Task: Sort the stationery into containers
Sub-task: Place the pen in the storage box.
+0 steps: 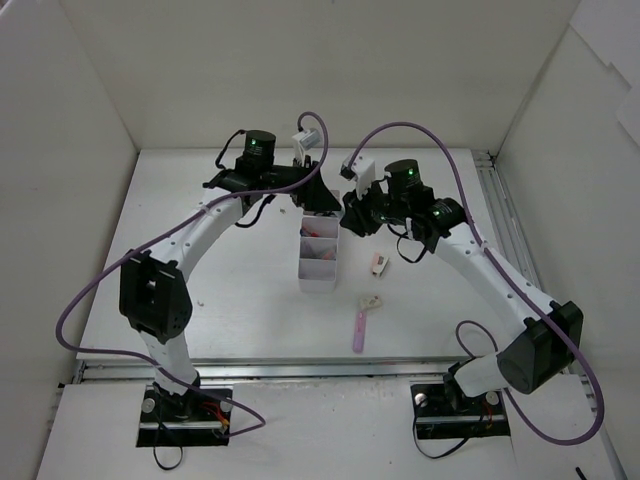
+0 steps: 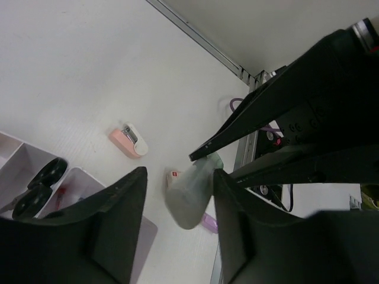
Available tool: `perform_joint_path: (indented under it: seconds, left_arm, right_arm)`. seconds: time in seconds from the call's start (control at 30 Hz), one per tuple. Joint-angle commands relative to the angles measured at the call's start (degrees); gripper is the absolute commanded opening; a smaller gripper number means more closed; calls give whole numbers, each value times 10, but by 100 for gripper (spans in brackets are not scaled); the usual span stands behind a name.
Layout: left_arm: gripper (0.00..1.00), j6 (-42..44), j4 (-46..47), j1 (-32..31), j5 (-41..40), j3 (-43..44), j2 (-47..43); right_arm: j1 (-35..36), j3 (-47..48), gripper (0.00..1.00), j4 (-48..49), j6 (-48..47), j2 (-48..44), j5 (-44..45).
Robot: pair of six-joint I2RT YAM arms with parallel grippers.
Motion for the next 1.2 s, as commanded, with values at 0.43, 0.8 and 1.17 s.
perform_joint_path:
  seconds: [0.43,0.8,1.17]
  left_arm:
    - [0,-91,188,25,-4,-40,-51]
    - [0,-427,672,76,-2,-157,-52]
    - [0,-650,984,94,5,-160,13]
  right_arm:
    - [2,5,56,125,58,-6,26]
    - [-87,-187,89,530,377,-35,-119]
    - [-90,-212,92,919,636,50,-148]
